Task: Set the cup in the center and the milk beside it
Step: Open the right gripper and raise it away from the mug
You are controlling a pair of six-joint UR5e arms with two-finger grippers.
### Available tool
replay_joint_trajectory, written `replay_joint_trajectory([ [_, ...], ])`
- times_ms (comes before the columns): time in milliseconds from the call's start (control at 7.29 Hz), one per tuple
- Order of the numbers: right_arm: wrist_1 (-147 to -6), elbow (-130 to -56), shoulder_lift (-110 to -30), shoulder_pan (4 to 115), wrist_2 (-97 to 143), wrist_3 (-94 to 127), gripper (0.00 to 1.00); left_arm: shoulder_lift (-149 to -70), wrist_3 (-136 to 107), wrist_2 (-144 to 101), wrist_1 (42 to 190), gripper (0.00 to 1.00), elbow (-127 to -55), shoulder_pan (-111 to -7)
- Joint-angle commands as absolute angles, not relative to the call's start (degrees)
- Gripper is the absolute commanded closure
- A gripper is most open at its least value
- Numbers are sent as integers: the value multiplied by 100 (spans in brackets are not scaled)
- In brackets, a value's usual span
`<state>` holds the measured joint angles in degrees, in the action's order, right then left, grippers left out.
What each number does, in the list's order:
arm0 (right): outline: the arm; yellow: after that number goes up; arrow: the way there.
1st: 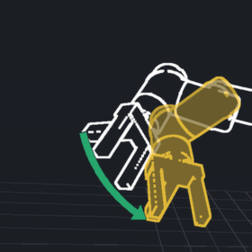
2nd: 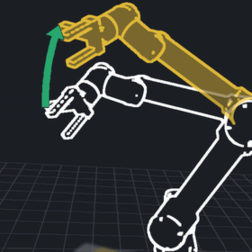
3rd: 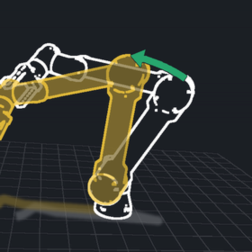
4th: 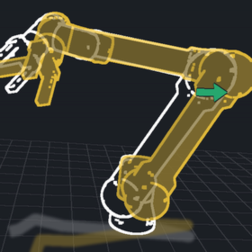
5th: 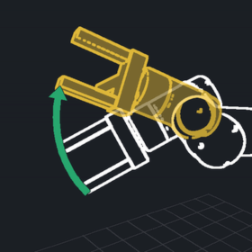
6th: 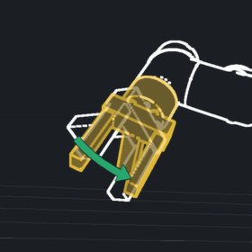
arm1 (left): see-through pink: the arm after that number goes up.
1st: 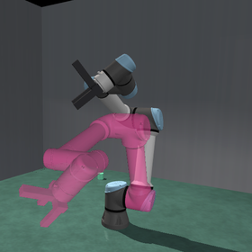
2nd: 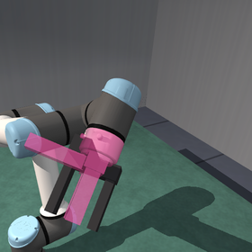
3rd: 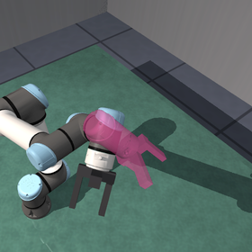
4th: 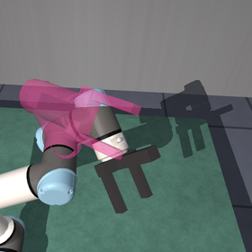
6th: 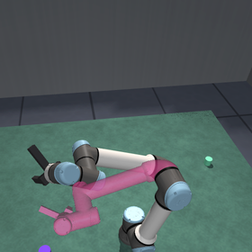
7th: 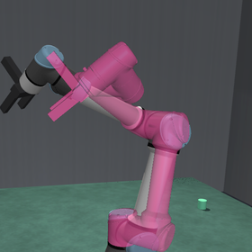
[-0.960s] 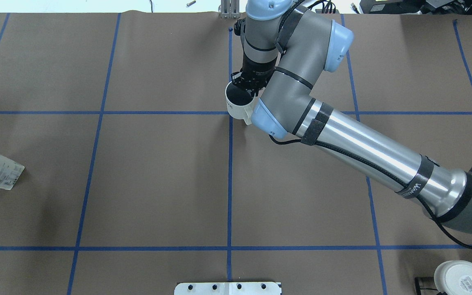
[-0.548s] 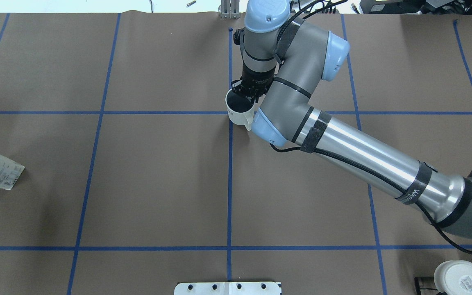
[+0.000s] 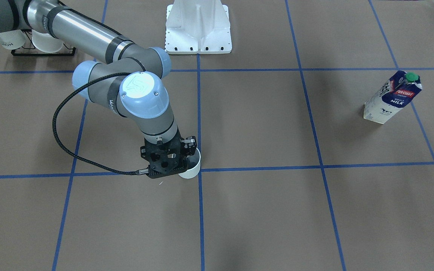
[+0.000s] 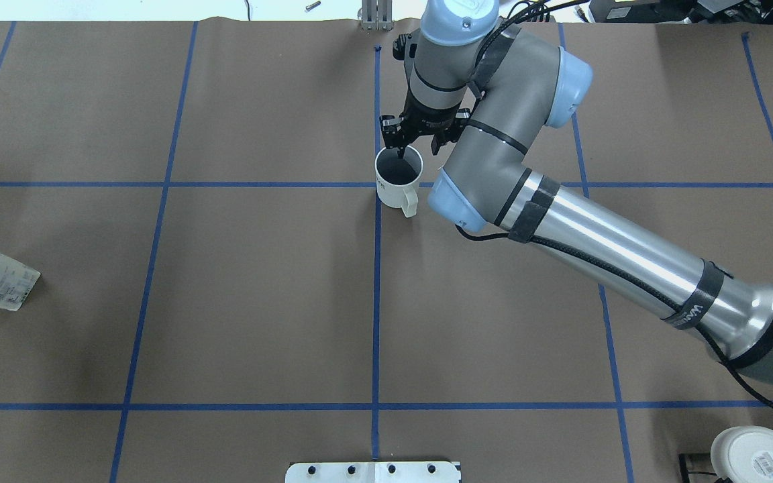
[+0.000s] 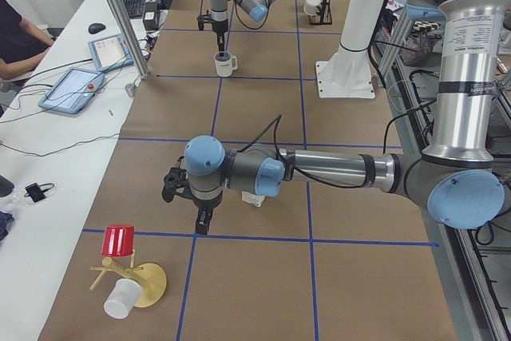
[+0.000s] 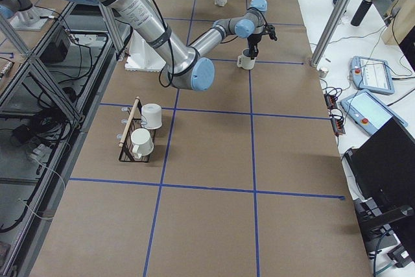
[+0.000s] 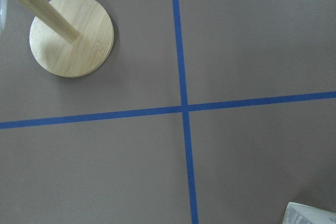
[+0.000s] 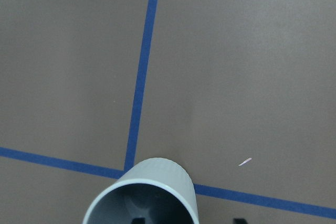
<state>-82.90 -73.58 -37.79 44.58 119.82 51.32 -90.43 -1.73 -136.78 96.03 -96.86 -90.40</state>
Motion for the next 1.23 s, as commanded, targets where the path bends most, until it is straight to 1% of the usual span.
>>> replay_joint_trajectory([
  [0, -8332, -7514, -3849, 5051, 12794, 5150, 0, -8983, -700, -13860, 9501, 1, -10377, -9009],
  [137, -8480, -7758, -4050, 5254, 12910, 5150, 0, -8747, -703, -13869, 9510, 1, -10684, -8896],
  [411, -8596, -8172, -4593, 5702, 13208, 5063, 0, -8194, -729, -13660, 9545, 1, -11720, -8047],
  [548, -8587, -8287, -4823, 5852, 13219, 4967, 0, -7939, -712, -13362, 9571, 1, -12055, -7694],
  [685, -8587, -8445, -5112, 5941, 13219, 4757, 0, -7850, -703, -13098, 9702, 1, -12180, -7403],
  [823, -8587, -8481, -5315, 6072, 13219, 4494, 0, -7544, -712, -12878, 10069, 2, -12156, -7113],
  [1097, -8596, -8534, -5598, 6231, 13289, 4378, 0, -7462, -677, -12719, 10160, 2, -12068, -6979],
])
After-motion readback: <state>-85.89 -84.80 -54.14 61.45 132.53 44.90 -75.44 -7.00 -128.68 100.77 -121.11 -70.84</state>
